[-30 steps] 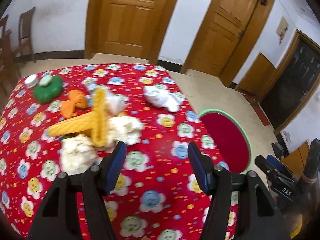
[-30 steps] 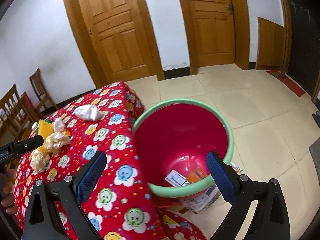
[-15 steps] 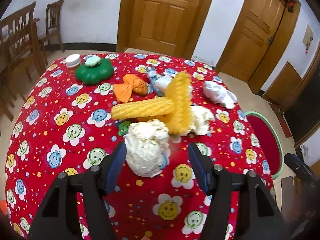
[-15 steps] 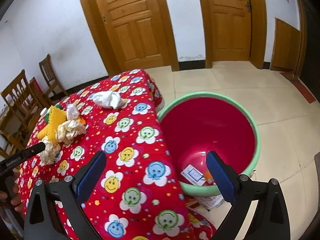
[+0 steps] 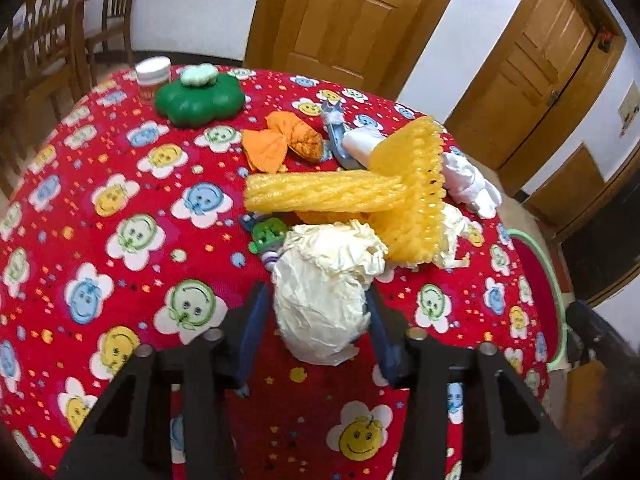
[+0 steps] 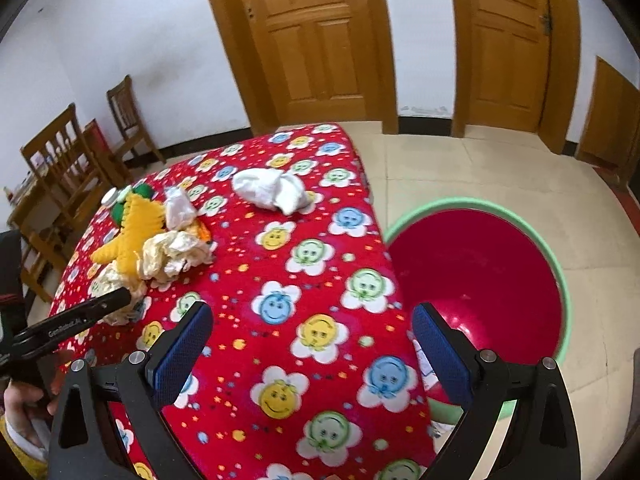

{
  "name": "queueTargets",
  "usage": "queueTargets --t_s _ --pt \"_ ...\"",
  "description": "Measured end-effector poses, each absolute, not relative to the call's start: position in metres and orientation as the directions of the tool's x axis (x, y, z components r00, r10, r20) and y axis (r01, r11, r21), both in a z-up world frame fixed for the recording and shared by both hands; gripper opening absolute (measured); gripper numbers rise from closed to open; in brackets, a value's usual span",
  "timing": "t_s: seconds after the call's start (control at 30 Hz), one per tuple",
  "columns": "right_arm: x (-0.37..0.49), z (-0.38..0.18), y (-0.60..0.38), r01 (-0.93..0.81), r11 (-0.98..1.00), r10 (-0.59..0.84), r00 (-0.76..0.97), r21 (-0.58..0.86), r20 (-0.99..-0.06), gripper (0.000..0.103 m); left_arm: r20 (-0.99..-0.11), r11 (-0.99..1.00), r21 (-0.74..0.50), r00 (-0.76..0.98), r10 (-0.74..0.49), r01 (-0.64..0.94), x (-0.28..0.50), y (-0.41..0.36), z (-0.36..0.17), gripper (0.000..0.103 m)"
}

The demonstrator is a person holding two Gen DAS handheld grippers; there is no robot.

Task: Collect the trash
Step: 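Grasp a white paper ball with the left tool while the right grasps a cream one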

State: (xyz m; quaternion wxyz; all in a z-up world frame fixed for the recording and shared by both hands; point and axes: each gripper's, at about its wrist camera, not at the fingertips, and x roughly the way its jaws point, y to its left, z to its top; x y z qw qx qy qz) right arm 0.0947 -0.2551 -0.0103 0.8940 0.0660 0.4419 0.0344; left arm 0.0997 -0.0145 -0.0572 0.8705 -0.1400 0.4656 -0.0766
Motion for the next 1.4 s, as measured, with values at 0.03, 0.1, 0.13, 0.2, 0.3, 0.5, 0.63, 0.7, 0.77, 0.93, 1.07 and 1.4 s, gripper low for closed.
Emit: queueTargets --t_s 0.03,0.1,0.13,0.2,0.3,0.5,0.63,0.7,0.77,0.93,1.07,1.4 --pt "0.097 -0.011 -0.251 -0.016 0.989 0.128 0.603 0.149 -0.787 0.1 -0.784 0.944 -0.33 0.553 -0.282 0.014 0.099 -0.014 -0.058 0.039" --pt "0.1 -0.012 -0.245 -0.032 0.989 0.136 0.597 0.146 -0.79 0.1 -0.777 0.945 -0.325 0.565 -0.278 0.018 0.097 -0.014 -0.056 0.037" --pt "0.102 -0.013 -0.241 -0.043 0.989 0.14 0.594 0.142 -0.792 0.1 -0.772 0.946 -0.323 0.571 -0.278 0.024 0.096 -0.013 -0.054 0.037" --pt "0.105 -0.014 -0.234 -0.056 0.989 0.145 0.589 0.139 -0.795 0.1 -0.762 0.943 -0.331 0.581 -0.287 0.032 0.093 -0.01 -0.049 0.037" --pt "0.111 -0.016 -0.221 -0.076 0.986 0.164 0.579 0.148 -0.798 0.1 -0.747 0.939 -0.342 0.598 -0.291 0.03 0.088 0.0 -0.041 0.037" --pt "0.12 -0.017 -0.195 -0.109 0.981 0.192 0.566 0.158 -0.802 0.1 -0.719 0.941 -0.337 0.642 -0.266 0.013 0.08 0.028 -0.021 0.037" --pt "0.127 -0.018 -0.177 -0.116 0.98 0.201 0.555 0.164 -0.807 0.1 -0.715 0.953 -0.302 0.661 -0.228 0.002 0.079 0.048 -0.016 0.037" --pt "0.132 -0.02 -0.167 -0.108 0.98 0.198 0.549 0.166 -0.812 0.1 -0.712 0.955 -0.296 0.665 -0.223 0.003 0.081 0.059 -0.017 0.037" --pt "0.138 -0.022 -0.159 -0.093 0.981 0.193 0.546 0.17 -0.815 0.1 -0.707 0.952 -0.305 0.667 -0.233 0.01 0.081 0.067 -0.019 0.037" --pt "0.154 -0.025 -0.14 -0.037 0.988 0.147 0.556 0.153 -0.818 0.099 -0.682 0.939 -0.345 0.684 -0.26 0.013 0.08 0.091 -0.024 0.037" --pt "0.166 -0.032 -0.127 -0.004 0.989 0.124 0.549 0.145 -0.826 0.09 -0.654 0.921 -0.39 0.696 -0.296 0.026 0.078 0.102 -0.027 0.037" --pt "0.181 -0.051 -0.103 0.022 0.988 0.125 0.48 0.154 -0.869 0.044 -0.618 0.882 -0.466 0.69 -0.377 0.064 0.077 0.114 -0.028 0.037"
